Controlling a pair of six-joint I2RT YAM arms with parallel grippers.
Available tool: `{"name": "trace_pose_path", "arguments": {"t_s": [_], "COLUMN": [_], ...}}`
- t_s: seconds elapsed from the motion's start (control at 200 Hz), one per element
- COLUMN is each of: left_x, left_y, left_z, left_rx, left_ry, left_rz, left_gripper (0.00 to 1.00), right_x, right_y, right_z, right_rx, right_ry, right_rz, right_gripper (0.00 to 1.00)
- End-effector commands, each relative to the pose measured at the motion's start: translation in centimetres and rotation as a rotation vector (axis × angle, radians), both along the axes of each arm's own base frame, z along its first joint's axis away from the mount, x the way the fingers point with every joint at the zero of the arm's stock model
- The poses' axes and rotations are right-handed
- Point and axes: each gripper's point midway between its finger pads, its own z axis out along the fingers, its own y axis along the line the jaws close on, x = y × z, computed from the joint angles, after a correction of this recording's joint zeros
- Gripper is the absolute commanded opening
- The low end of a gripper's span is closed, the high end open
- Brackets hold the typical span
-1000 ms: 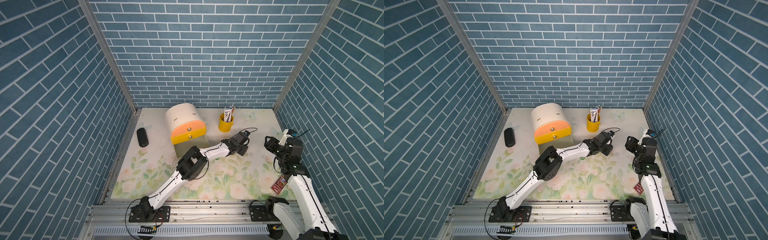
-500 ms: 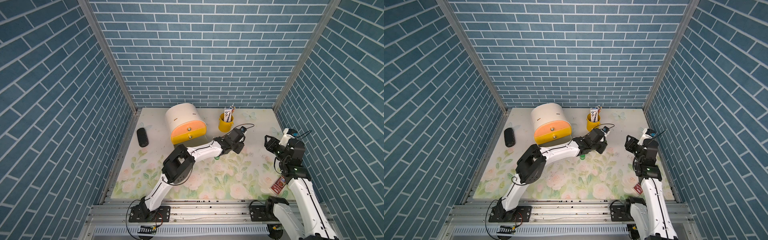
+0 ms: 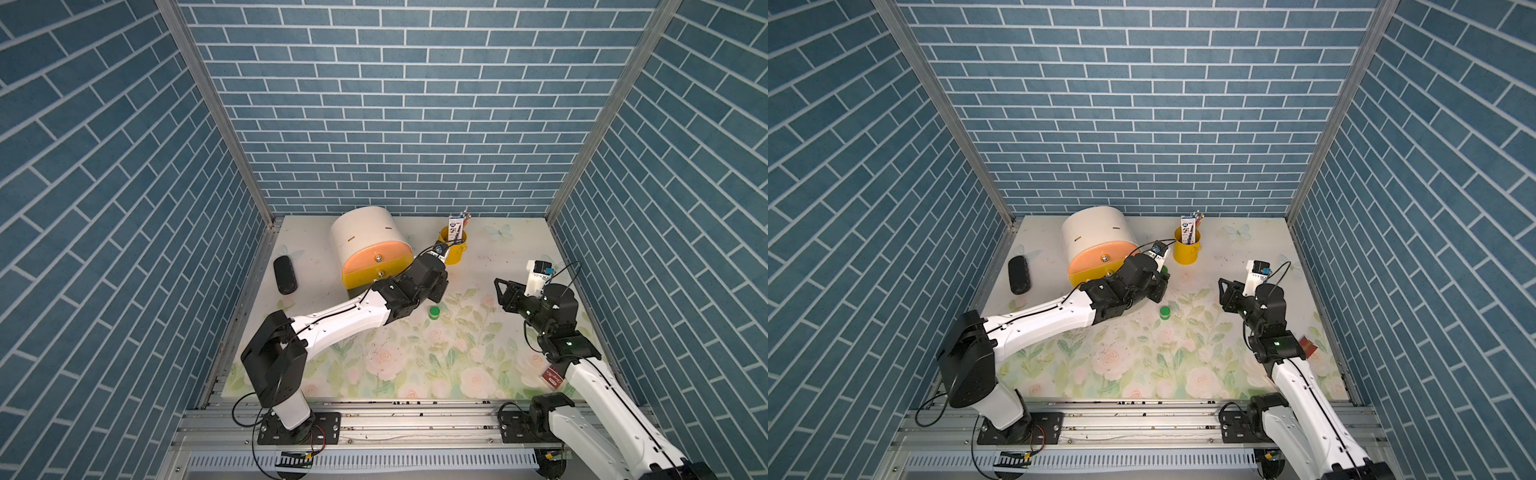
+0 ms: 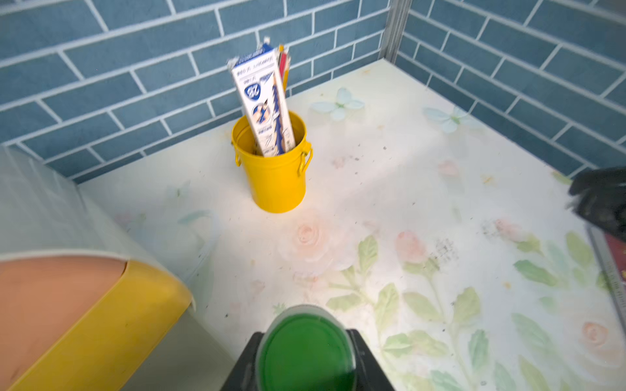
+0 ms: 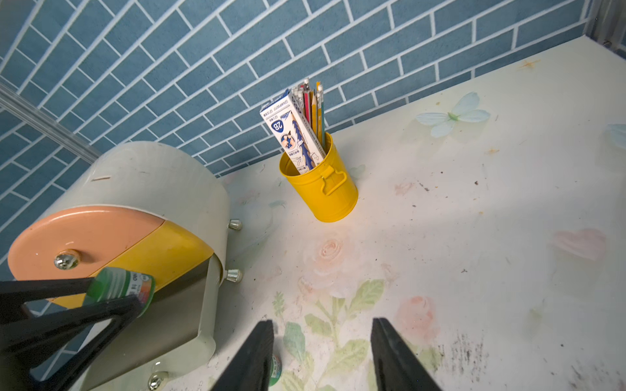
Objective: Put the paint cans in the drawer according to color
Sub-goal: Place the paint can in the drawer.
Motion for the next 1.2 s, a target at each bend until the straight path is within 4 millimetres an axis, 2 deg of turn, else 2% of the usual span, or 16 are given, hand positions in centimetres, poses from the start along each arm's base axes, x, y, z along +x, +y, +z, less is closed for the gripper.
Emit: {"name": "trace_pose_path", "arguments": {"t_s": [0.0,0.16,0.285,0.545,0.845,1.03,1.195], "left_x": [-0.1,-0.1,0.4,0.8,0.6,0.2,0.3], "left_y": [2.3,4.6,6.1,8.0,10.4,12.4,13.3], "left_z": [-0.8,-3.3,-4.8,-6.1,-6.5,-8.0,-8.7], "left_rx": [0.015,0.026,0.010,0.036,0.046,0.053,0.047], "left_ry": [0.006,0.026,0.067,0.074,0.070,0.089,0.104], "left_rz": [0.067,0.122,0.154,0.220,0.265,0.306,0.330], "left_gripper": [0.24,0.24,0.25,0.25,0.25,0.25,0.25], "right_x": [0.4,0.3,0.3,0.1,0.1,0.1,-0.2], "right_y": [0.6,1.8,2.0,3.3,4.0,4.5,5.5], "right_z": [-0.1,-0.5,-0.7,-1.6,-1.8,-1.9,-2.2], "right_rx": [-0.036,-0.046,-0.057,-0.072,-0.082,-0.083,-0.084], "right_ry": [-0.033,-0.024,-0.022,-0.005,-0.006,-0.007,-0.011], "right_rz": [-0.005,0.027,0.022,0.051,0.058,0.071,0.106], "right_gripper": [0.51,0.51,0.51,0.51,0.51,0.51,0.51]}}
